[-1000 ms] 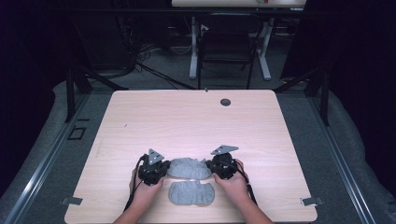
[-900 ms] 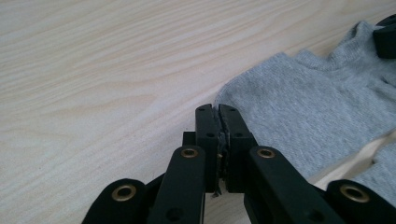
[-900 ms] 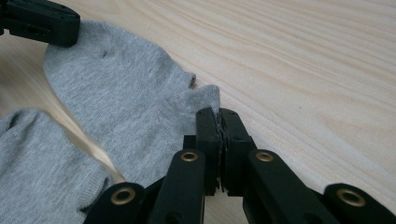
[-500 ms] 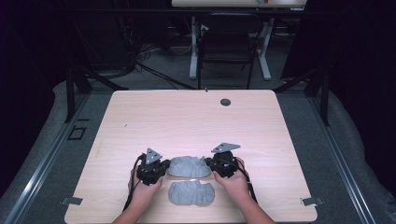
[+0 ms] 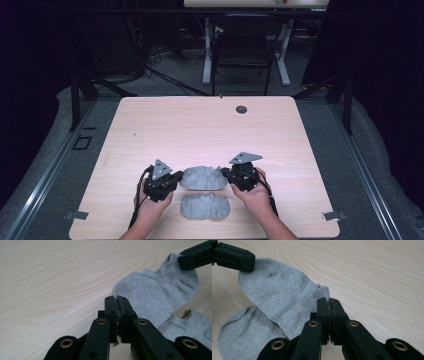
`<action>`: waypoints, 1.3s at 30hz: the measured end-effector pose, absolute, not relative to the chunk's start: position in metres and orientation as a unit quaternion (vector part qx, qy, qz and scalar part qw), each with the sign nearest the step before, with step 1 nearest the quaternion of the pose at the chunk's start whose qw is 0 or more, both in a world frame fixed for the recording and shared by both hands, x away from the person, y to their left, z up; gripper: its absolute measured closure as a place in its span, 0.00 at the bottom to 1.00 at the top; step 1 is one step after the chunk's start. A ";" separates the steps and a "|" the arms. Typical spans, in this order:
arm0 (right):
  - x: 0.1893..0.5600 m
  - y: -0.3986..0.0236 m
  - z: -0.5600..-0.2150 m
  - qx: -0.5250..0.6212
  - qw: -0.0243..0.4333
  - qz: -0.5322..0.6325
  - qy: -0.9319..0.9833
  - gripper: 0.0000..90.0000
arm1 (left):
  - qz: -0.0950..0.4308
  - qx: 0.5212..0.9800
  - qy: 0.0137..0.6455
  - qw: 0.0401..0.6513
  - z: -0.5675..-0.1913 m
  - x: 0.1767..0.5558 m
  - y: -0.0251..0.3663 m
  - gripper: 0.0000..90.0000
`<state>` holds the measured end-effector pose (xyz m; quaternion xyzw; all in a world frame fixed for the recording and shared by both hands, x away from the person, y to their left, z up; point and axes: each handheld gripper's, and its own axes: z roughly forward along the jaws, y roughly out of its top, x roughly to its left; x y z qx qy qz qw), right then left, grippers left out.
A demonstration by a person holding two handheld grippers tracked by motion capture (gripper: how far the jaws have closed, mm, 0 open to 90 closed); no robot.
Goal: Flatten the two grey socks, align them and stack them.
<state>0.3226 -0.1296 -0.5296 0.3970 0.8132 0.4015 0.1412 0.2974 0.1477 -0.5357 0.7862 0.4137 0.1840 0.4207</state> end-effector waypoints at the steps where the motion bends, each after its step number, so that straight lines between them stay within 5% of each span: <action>1: 0.321 -0.130 -0.528 0.397 0.143 0.405 0.811 0.98 | 0.184 0.786 0.414 0.421 -0.536 0.297 0.148 0.98; 39: 0.268 -0.140 -0.530 0.370 0.115 0.401 0.830 0.98 | 0.152 0.808 0.387 0.416 -0.542 0.243 0.152 0.97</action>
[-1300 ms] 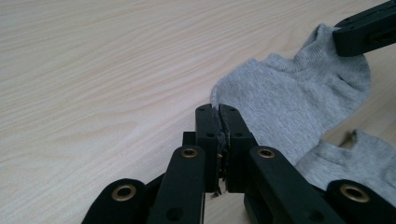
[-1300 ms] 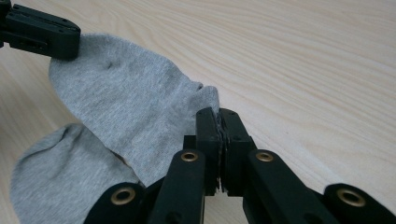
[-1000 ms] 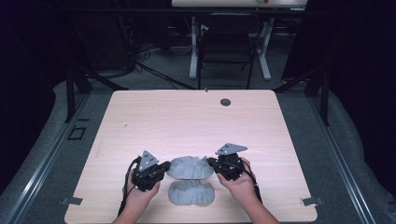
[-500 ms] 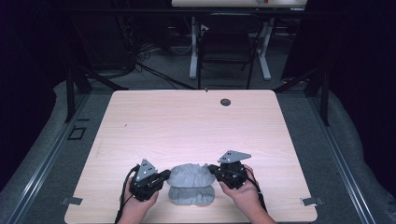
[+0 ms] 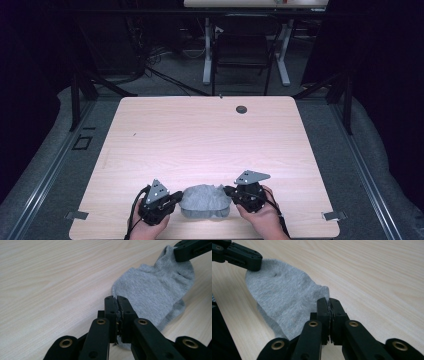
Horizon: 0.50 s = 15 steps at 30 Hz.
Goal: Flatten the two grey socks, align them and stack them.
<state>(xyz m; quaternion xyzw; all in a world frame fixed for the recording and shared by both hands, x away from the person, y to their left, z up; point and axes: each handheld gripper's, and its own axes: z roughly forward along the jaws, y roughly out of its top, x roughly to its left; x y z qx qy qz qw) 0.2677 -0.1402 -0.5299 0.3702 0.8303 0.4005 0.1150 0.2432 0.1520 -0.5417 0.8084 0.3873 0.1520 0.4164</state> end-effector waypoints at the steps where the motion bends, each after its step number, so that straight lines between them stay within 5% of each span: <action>1: 0.265 -0.140 -0.531 0.371 0.112 0.399 0.831 0.98 | 0.152 0.806 0.390 0.418 -0.542 0.242 0.152 0.97; 15: 0.258 -0.139 -0.539 0.370 0.108 0.392 0.835 0.98 | 0.144 0.814 0.388 0.408 -0.554 0.235 0.151 0.97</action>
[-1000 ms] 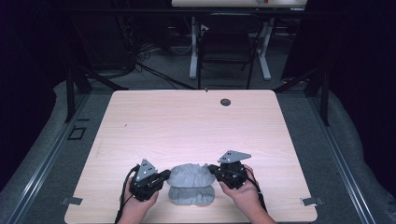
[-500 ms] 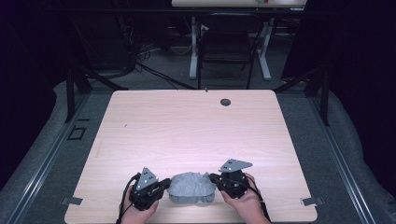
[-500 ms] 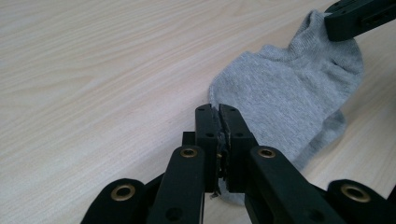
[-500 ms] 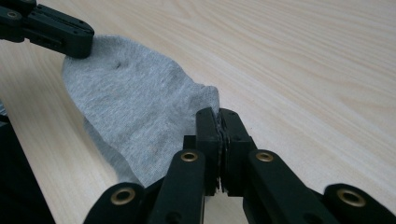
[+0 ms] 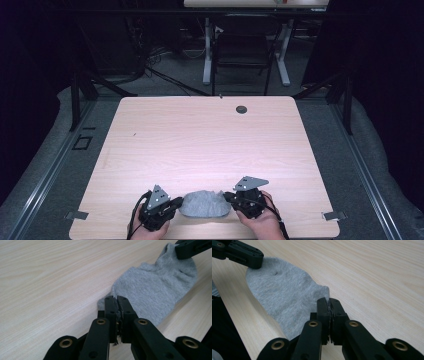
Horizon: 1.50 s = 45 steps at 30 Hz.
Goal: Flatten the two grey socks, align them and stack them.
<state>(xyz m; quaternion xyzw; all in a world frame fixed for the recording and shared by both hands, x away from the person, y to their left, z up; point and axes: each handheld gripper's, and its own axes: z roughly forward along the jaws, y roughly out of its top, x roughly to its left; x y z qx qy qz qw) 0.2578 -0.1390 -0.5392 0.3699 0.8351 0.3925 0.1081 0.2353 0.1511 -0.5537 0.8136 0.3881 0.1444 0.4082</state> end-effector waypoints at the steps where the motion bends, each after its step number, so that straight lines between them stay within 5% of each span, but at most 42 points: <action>1: 0.258 -0.140 -0.540 0.370 0.107 0.393 0.835 0.98 | 0.144 0.813 0.389 0.408 -0.555 0.235 0.151 0.97; 25: 0.263 -0.141 -0.558 0.379 0.097 0.371 0.842 0.97 | 0.140 0.820 0.392 0.393 -0.571 0.242 0.149 0.96; 33: 0.261 -0.143 -0.550 0.378 0.107 0.391 0.832 0.88 | 0.135 0.806 0.390 0.424 -0.560 0.239 0.150 0.87; 45: 0.253 -0.131 -0.552 0.340 0.105 0.390 0.849 0.89 | 0.139 0.820 0.370 0.414 -0.562 0.236 0.140 0.82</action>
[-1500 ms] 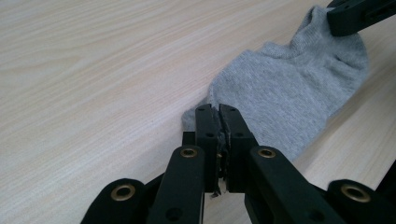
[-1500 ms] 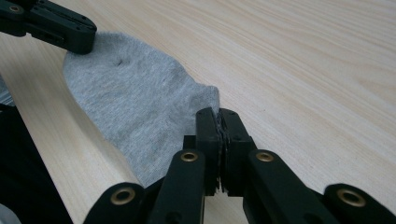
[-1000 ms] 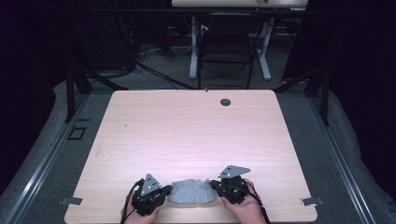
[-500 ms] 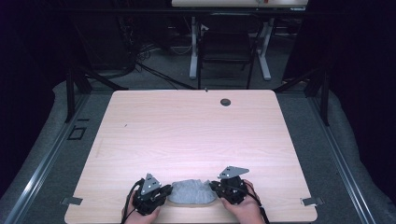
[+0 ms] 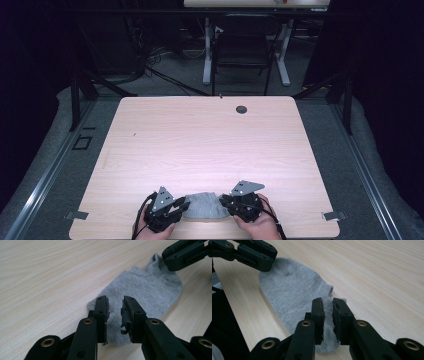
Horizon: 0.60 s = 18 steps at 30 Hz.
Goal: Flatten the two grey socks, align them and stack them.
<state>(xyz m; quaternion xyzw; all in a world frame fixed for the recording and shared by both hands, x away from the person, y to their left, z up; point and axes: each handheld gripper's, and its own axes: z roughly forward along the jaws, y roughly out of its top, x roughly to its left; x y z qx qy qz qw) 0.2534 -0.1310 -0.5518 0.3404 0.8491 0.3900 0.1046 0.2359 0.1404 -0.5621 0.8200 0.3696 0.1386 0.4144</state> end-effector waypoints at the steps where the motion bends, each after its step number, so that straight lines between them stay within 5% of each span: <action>1: 0.252 -0.130 -0.553 0.340 0.106 0.389 0.850 0.89 | 0.139 0.821 0.370 0.413 -0.563 0.236 0.140 0.83; 9: 0.253 -0.126 -0.562 0.332 0.107 0.359 0.866 1.00 | 0.137 0.832 0.368 0.391 -0.569 0.237 0.140 0.98; 18: 0.254 -0.125 -0.567 0.337 0.101 0.348 0.869 1.00 | 0.136 0.834 0.373 0.383 -0.575 0.238 0.139 1.00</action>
